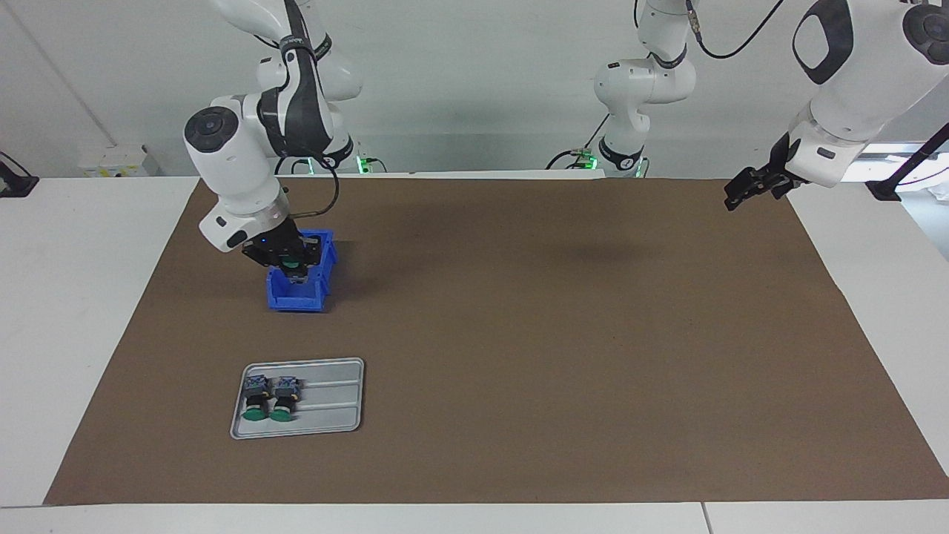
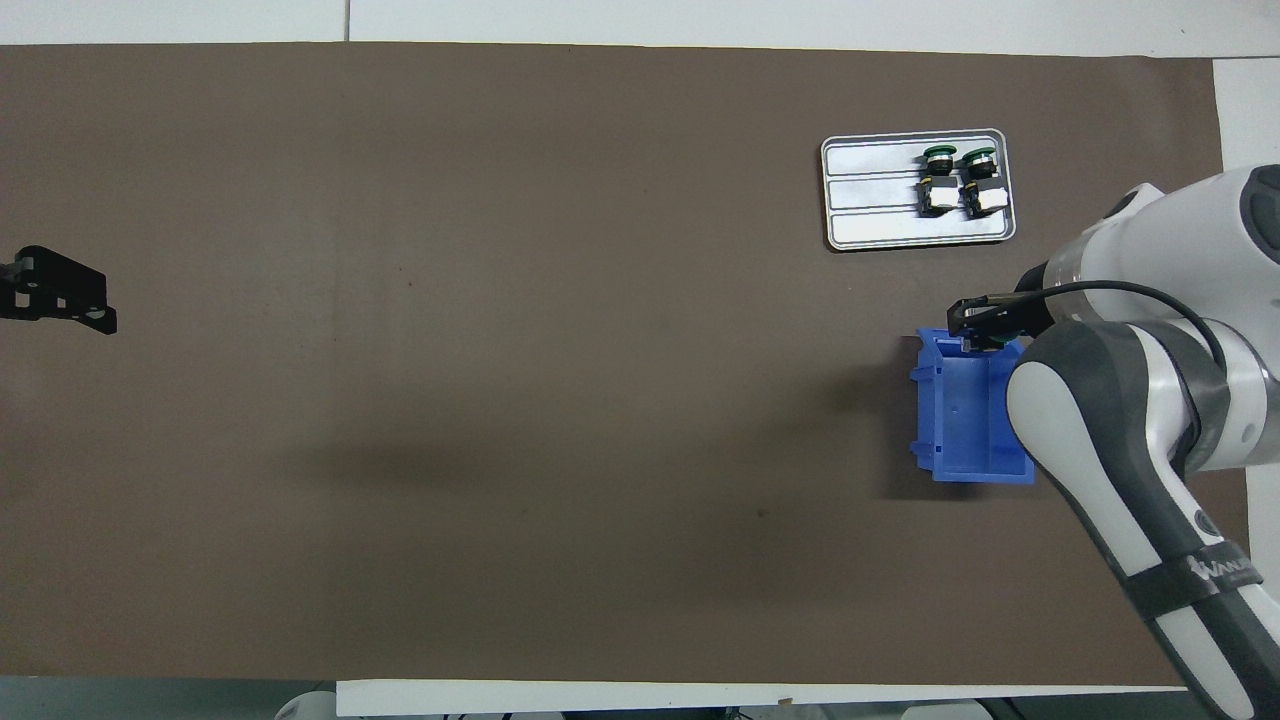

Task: Place and press button with both arms
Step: 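Carry the green item with the right gripper to the blue bin, then lower the item into the blue bin and open the right gripper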

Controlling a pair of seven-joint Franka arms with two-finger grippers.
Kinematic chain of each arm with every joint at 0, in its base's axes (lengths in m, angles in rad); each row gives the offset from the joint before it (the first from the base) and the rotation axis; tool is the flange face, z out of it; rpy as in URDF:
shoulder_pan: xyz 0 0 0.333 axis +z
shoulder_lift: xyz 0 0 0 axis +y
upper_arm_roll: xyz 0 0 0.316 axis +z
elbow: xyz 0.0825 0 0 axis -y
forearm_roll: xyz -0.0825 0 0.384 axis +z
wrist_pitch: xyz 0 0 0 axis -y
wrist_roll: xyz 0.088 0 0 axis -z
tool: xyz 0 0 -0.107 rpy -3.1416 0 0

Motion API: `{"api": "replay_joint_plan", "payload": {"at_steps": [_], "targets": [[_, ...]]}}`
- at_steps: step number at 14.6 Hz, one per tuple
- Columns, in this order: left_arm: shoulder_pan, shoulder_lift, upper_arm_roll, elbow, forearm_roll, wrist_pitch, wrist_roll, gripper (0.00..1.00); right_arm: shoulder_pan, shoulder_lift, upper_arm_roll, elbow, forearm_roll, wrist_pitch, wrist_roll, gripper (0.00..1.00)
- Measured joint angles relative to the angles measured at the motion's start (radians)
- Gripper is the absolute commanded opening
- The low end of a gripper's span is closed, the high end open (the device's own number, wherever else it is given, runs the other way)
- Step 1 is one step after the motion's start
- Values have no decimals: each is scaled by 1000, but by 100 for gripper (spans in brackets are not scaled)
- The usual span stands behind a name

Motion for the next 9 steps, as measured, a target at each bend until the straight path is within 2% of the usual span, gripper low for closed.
{"api": "replay_joint_plan", "payload": {"at_steps": [4, 7, 8, 9], "targets": [[0, -6, 0, -4, 0, 0, 0, 100, -37, -12, 1, -75, 1, 51, -20, 1], [-1, -8, -1, -4, 0, 0, 0, 100, -36, -12, 4, -138, 2, 134, -20, 1], [-1, -9, -1, -4, 0, 1, 0, 100, -36, -12, 5, -160, 2, 159, -20, 3], [-1, -9, -1, -4, 0, 4, 0, 100, -36, -12, 6, -177, 2, 171, -21, 12]]}}
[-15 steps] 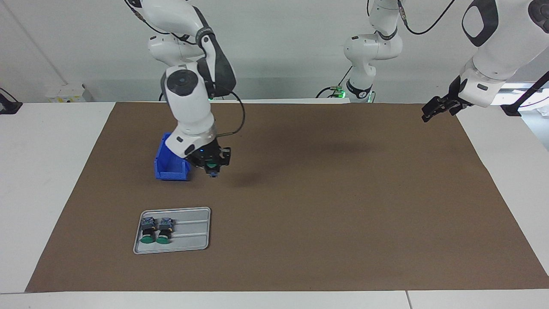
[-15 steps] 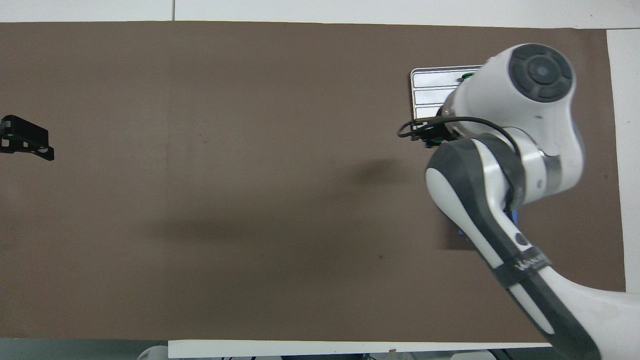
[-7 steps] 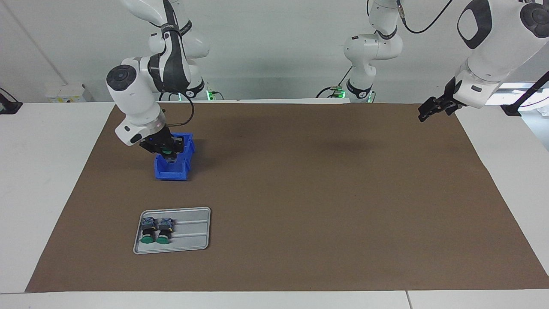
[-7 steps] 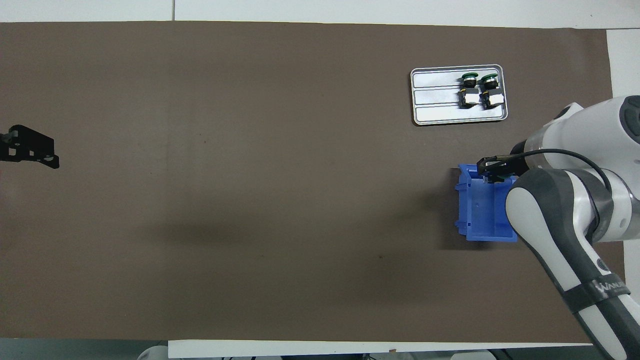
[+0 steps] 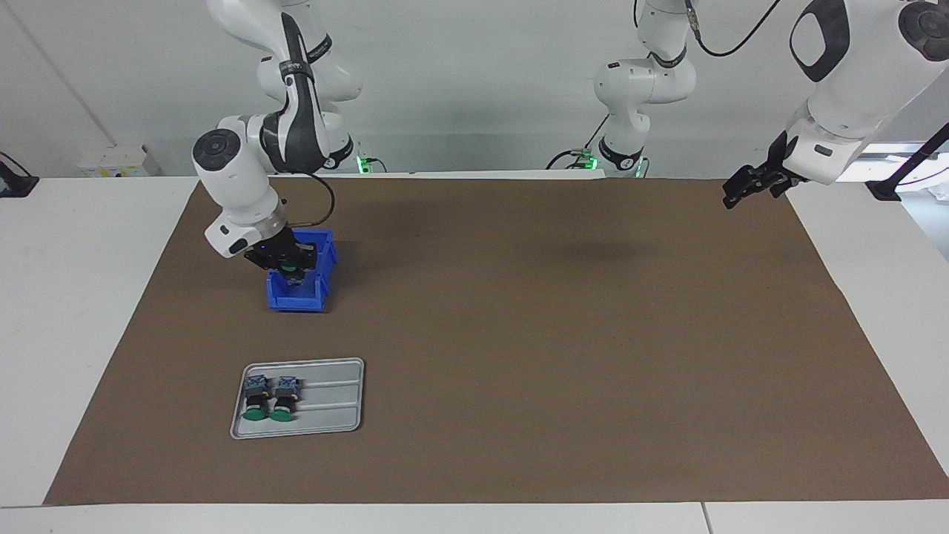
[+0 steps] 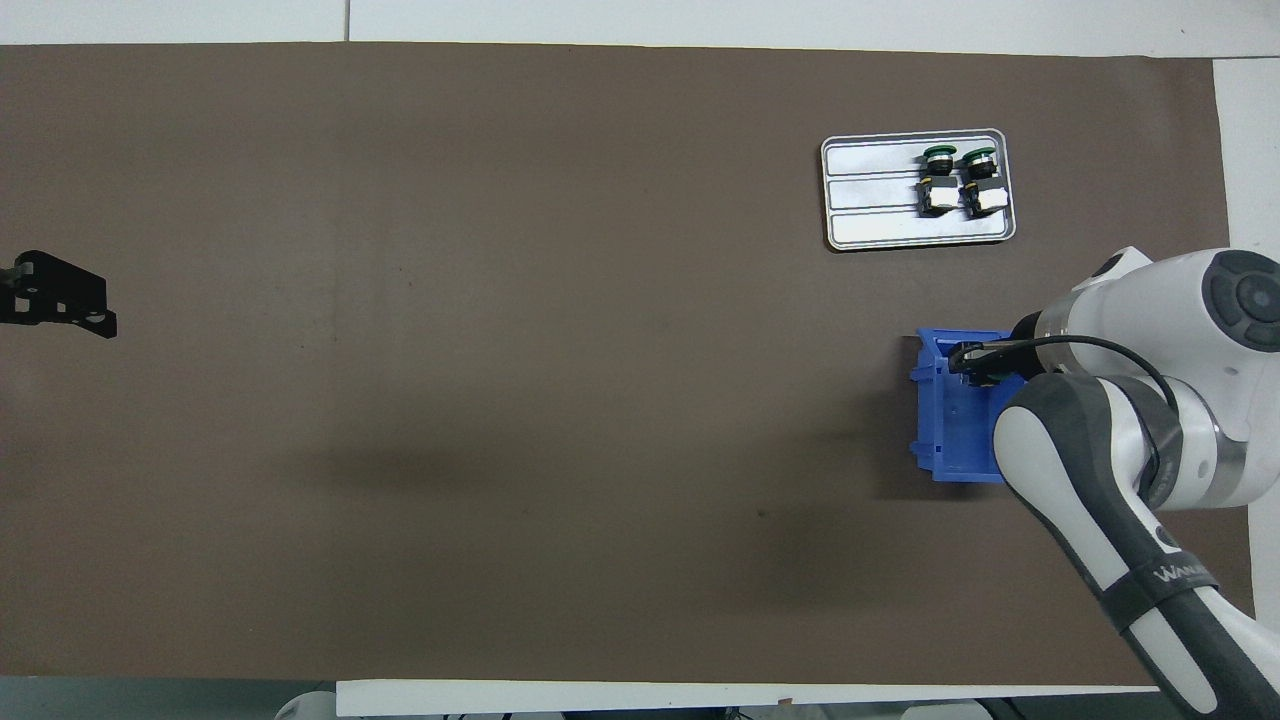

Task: Place and press button with both arms
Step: 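Lower the item into the blue bin and open the right gripper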

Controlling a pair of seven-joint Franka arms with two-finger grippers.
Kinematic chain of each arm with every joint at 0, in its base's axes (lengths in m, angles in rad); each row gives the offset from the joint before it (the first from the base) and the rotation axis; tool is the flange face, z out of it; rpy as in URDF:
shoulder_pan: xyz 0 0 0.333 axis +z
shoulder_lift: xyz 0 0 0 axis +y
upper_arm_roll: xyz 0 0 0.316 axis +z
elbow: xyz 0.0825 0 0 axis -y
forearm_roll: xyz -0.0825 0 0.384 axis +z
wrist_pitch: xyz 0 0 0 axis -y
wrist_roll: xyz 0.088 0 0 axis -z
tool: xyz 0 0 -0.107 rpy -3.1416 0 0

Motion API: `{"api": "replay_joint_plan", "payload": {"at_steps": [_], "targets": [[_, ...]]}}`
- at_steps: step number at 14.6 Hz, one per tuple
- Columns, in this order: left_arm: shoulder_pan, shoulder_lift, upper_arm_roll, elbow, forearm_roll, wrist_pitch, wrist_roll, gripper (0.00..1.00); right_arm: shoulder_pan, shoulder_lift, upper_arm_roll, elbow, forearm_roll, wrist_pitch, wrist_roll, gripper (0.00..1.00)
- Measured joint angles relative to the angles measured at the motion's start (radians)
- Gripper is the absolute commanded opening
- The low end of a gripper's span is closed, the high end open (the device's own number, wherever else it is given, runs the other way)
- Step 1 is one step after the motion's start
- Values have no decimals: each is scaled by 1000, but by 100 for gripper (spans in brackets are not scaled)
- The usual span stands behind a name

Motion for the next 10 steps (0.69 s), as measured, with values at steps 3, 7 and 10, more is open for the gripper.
{"api": "replay_joint_plan", "payload": {"at_steps": [3, 7, 10], "targets": [[0, -1, 0, 0, 0, 8, 0, 100, 2, 0, 1, -12, 0, 7, 0, 44], [-1, -1, -1, 0, 0, 10, 0, 100, 2, -3, 2, -11, 0, 7, -1, 62], [-1, -1, -1, 0, 0, 11, 0, 100, 2, -6, 2, -8, 0, 6, -1, 77]]}}
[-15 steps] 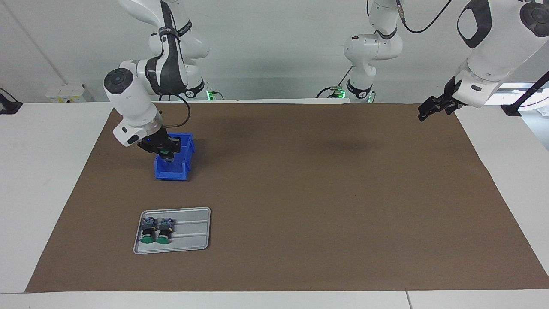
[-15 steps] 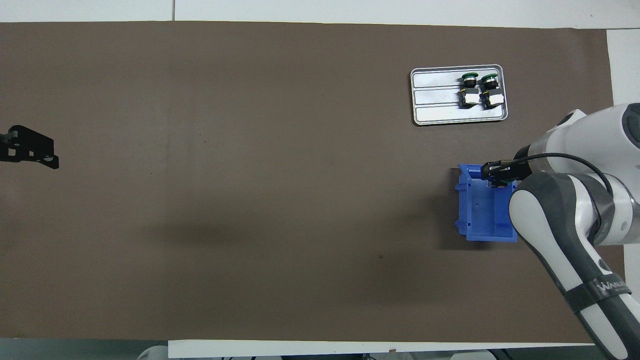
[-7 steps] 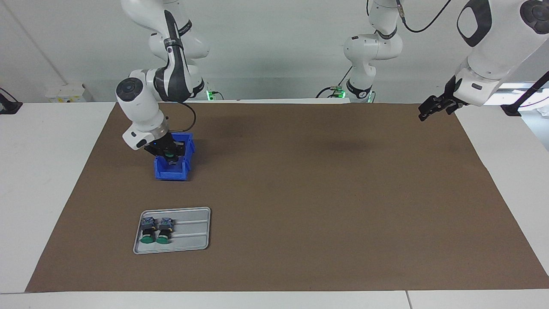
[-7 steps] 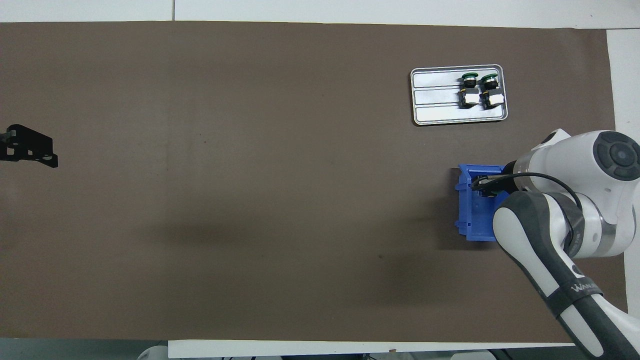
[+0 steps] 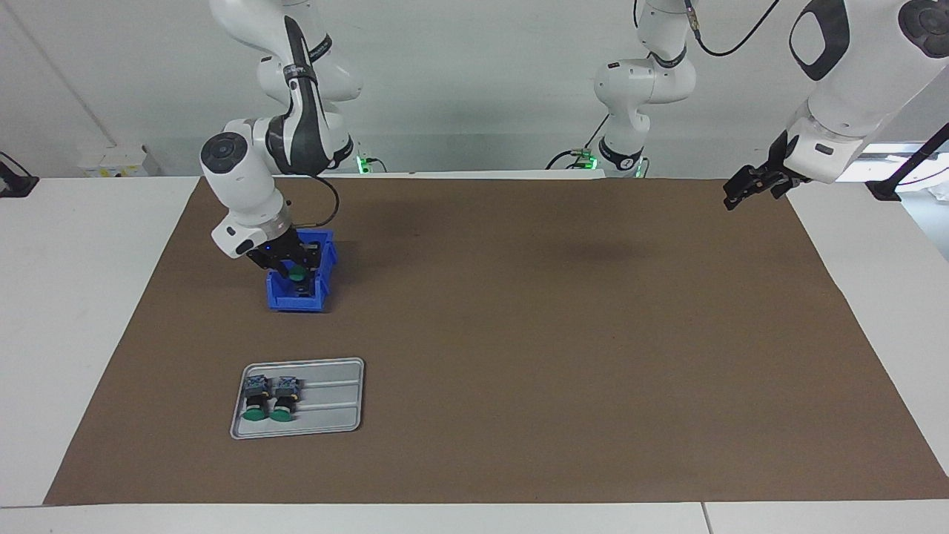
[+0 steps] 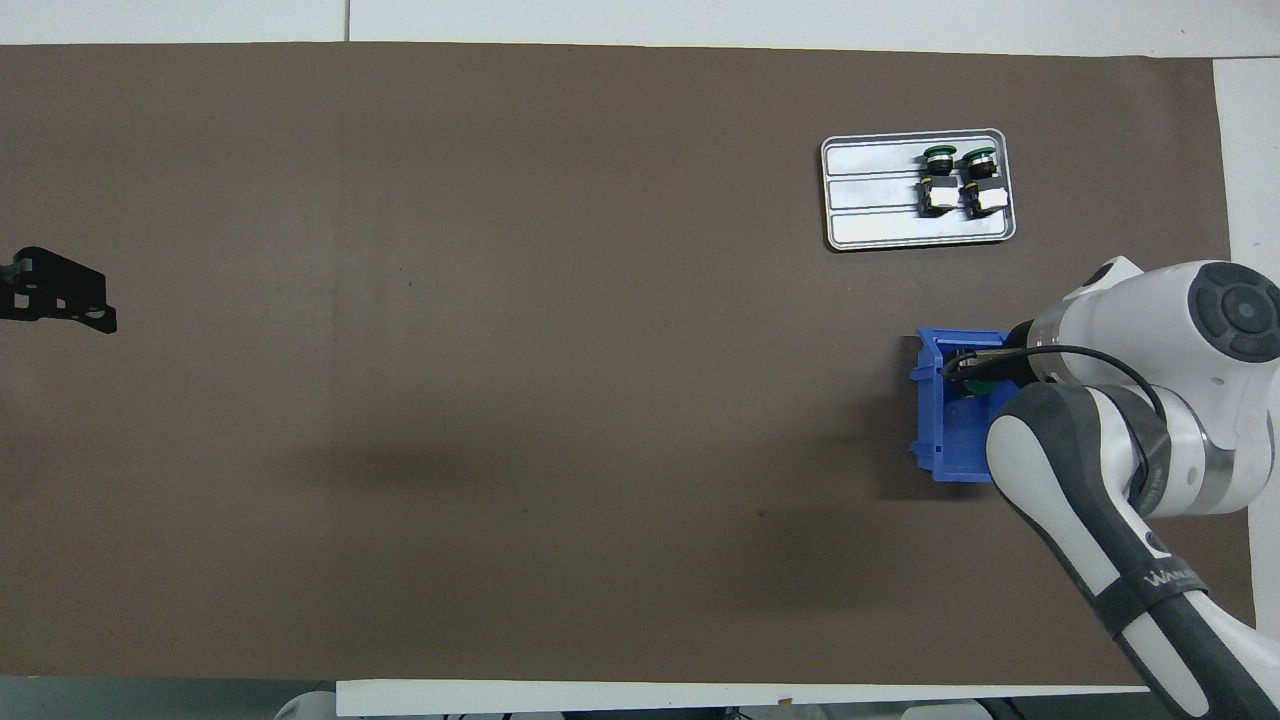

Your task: Place and press button with both arms

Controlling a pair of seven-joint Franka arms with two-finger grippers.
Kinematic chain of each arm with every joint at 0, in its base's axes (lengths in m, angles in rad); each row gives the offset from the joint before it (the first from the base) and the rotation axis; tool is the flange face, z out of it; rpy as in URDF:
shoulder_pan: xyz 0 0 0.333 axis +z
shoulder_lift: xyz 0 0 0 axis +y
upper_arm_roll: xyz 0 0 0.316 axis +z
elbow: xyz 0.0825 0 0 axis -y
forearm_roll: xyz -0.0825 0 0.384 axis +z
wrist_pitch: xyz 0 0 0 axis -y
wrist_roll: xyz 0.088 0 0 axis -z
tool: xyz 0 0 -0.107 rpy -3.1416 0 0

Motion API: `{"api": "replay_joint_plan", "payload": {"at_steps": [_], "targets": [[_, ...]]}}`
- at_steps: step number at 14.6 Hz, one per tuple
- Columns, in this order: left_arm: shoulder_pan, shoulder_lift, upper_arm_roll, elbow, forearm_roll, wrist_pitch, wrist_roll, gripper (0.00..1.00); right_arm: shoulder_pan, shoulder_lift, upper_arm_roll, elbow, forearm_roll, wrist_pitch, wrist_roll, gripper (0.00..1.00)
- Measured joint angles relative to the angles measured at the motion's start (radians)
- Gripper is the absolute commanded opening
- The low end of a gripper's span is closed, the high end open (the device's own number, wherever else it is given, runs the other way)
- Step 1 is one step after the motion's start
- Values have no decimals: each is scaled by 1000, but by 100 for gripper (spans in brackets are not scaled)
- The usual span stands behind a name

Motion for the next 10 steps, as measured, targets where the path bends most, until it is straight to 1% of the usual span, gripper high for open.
{"api": "replay_joint_plan", "payload": {"at_steps": [1, 2, 3, 5, 8, 10], "targets": [[0, 0, 0, 0, 0, 0, 0, 100, 0, -1, 0, 4, 0, -3, 0, 92], [-2, 0, -2, 0, -1, 0, 0, 100, 0, -4, 0, 14, 0, -17, 0, 99], [-5, 0, -4, 0, -1, 0, 0, 100, 0, -7, 0, 36, 0, -50, 0, 99], [-20, 0, -6, 0, -1, 1, 0, 100, -1, -18, 0, 125, 0, -175, -1, 99], [-29, 0, -6, 0, -1, 2, 0, 100, -3, -36, -1, 323, 0, -406, -18, 99], [-29, 0, -6, 0, -1, 2, 0, 100, -6, -38, -2, 478, 0, -571, -20, 99]]}}
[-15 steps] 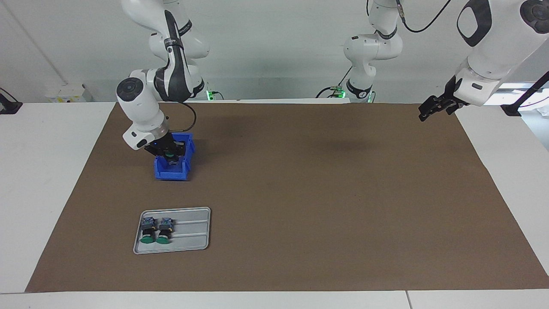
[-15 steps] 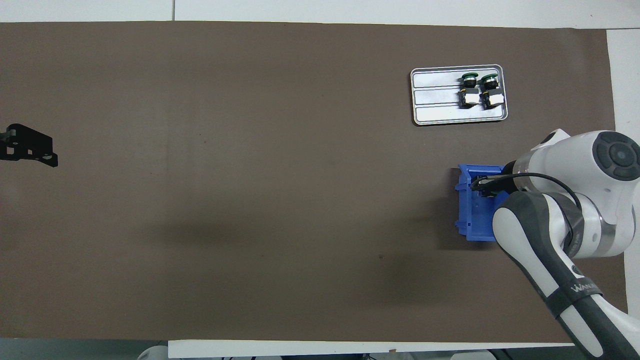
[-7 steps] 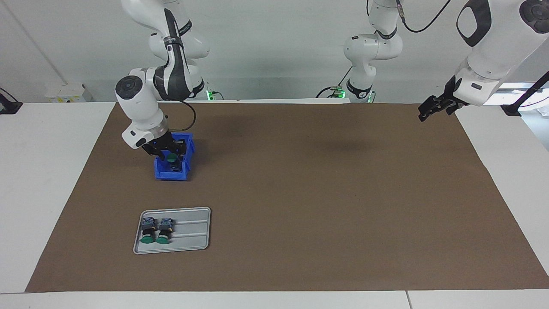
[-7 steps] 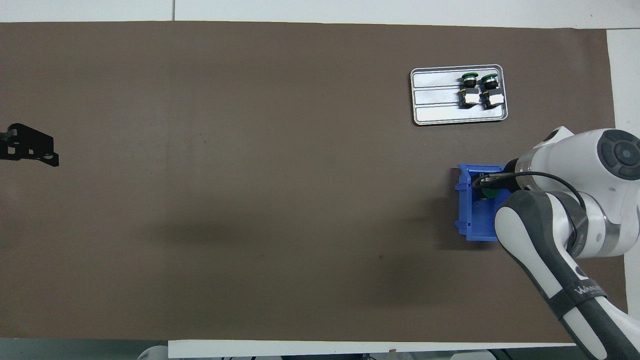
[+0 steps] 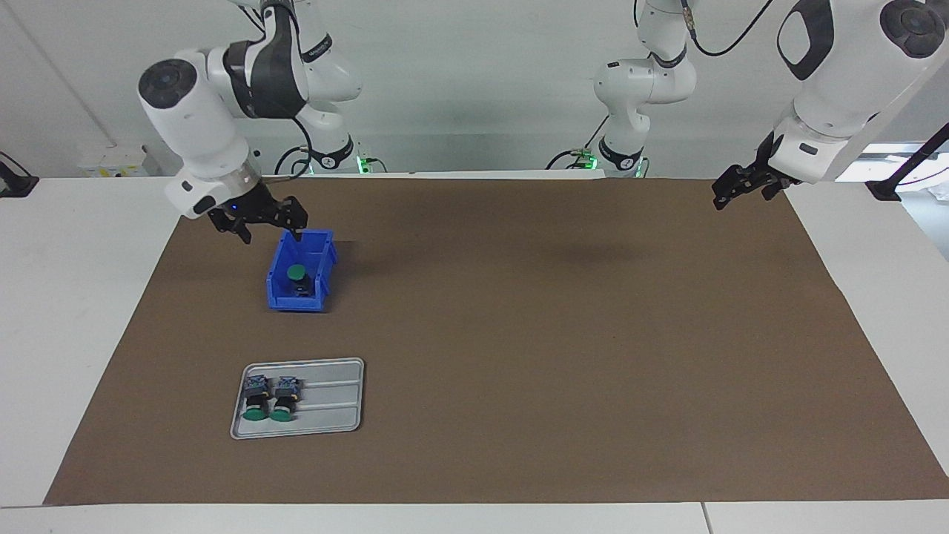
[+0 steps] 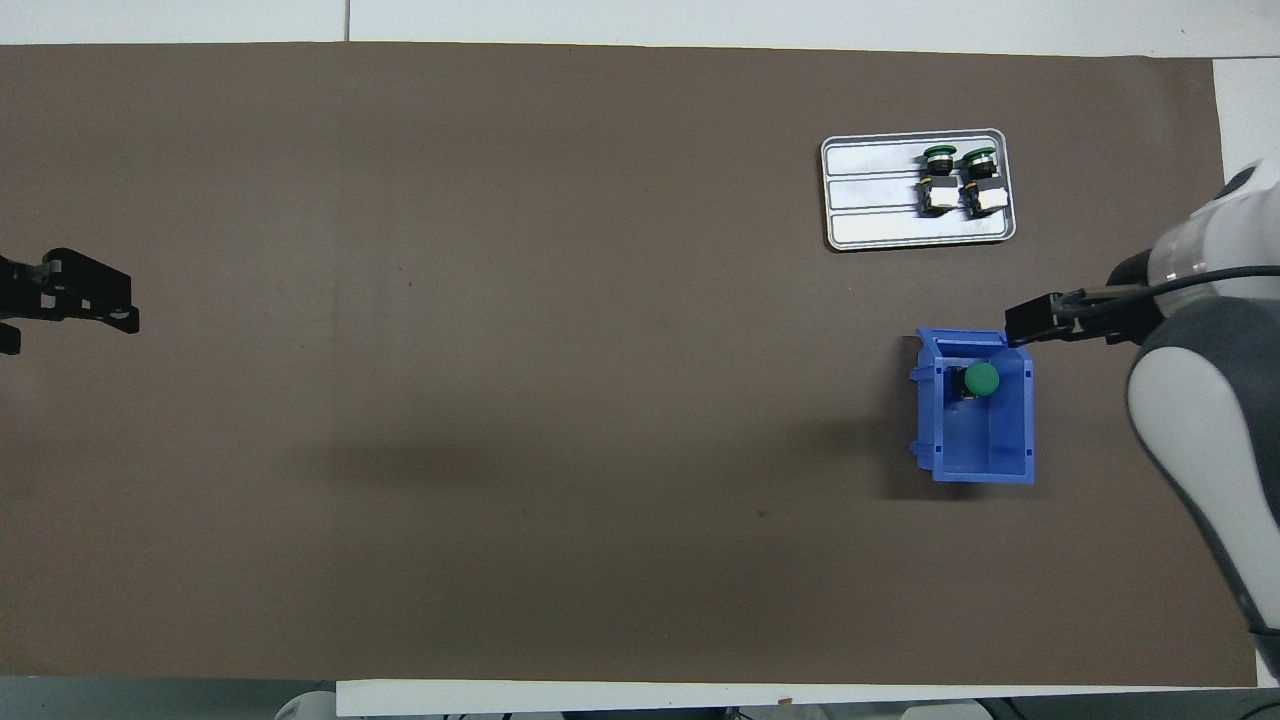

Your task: Place and press button with both arms

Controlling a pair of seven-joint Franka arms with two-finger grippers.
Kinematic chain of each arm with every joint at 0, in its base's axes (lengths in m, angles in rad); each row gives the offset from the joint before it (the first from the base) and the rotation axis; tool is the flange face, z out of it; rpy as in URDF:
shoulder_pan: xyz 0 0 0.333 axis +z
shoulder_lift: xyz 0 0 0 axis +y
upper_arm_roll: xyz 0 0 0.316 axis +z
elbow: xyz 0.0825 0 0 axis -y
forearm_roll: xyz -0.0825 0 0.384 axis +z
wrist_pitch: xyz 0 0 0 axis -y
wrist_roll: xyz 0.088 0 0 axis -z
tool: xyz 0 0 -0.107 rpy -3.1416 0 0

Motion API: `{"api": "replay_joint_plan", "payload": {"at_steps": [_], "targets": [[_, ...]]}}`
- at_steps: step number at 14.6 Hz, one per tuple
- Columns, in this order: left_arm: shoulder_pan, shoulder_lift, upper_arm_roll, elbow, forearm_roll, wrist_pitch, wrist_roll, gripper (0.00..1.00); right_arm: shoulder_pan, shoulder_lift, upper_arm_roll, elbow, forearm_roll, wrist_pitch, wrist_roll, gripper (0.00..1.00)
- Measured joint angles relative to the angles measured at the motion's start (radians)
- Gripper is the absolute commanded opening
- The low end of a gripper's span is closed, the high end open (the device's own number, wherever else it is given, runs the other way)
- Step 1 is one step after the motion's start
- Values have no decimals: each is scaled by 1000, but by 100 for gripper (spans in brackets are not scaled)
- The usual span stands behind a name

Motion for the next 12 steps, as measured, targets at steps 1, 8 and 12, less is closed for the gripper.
{"api": "replay_joint_plan", "payload": {"at_steps": [1, 8, 12], "targets": [[0, 0, 0, 0, 0, 0, 0, 100, -2, 0, 0, 68, 0, -65, 0, 99], [1, 0, 1, 0, 0, 0, 0, 100, -14, 41, -3, 242, -24, -205, -6, 99], [1, 0, 1, 0, 0, 0, 0, 100, -13, 64, 3, 249, -24, -205, -6, 99]]}}
